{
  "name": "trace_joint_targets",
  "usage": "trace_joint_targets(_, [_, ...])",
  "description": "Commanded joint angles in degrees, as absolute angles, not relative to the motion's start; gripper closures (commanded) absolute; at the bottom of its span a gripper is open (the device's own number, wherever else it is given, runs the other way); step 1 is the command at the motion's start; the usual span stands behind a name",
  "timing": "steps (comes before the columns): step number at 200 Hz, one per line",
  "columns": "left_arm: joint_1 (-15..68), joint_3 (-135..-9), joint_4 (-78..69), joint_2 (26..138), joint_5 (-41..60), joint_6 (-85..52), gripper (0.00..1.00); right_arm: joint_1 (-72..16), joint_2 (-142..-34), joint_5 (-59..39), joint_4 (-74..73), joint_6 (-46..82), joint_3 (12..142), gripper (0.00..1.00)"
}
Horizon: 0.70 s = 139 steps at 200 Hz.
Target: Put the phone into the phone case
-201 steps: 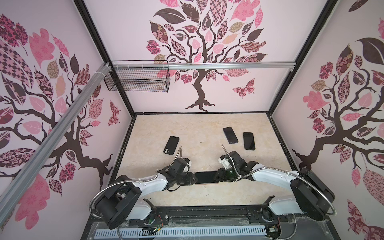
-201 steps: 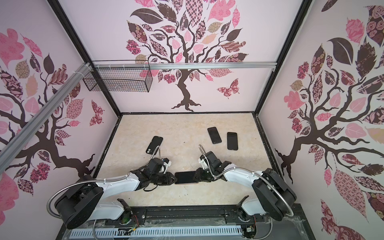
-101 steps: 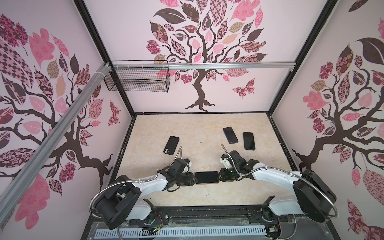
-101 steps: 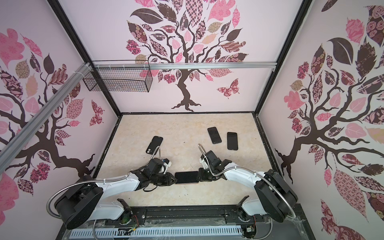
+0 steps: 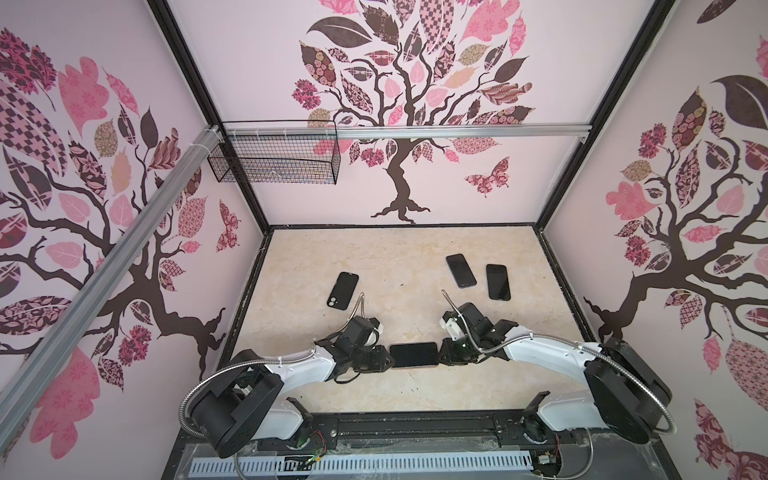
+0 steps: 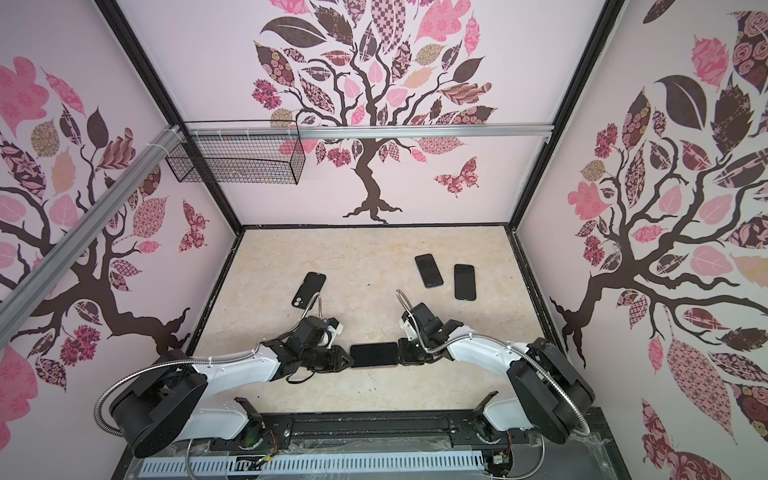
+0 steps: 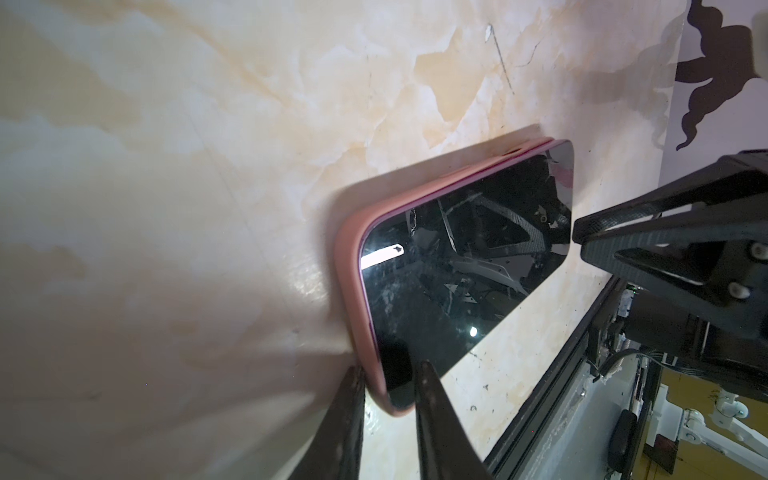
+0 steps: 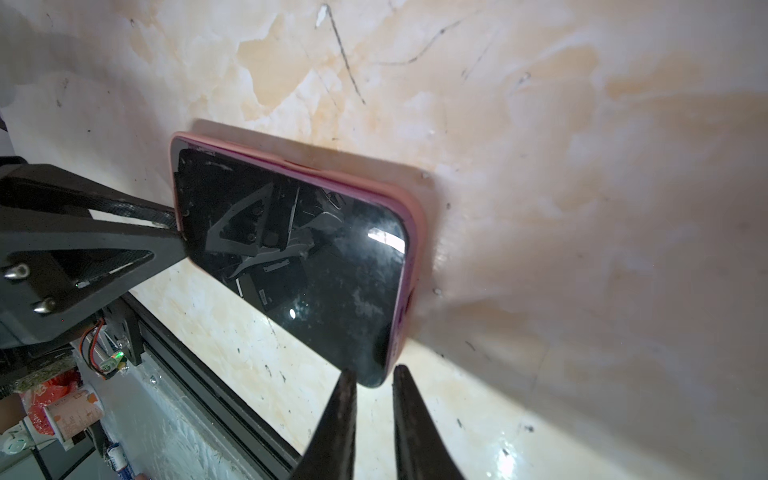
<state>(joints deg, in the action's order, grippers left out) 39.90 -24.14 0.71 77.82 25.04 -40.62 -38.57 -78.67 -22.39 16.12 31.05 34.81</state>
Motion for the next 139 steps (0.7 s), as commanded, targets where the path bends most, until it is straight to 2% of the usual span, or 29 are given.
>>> trace_joint_targets(1, [40.19,-23.38,-0.08,78.68,25.67,-39.82,0.76,-38.96,-80.50,-23.24,15.32,30.41,34.28,0.80])
trace_joint_targets(139, [40.72,-22.94,-2.91,81.38,26.63,-40.68,0.80,-41.56,-87.21,-23.78,10.88,31.02,33.33,0.87])
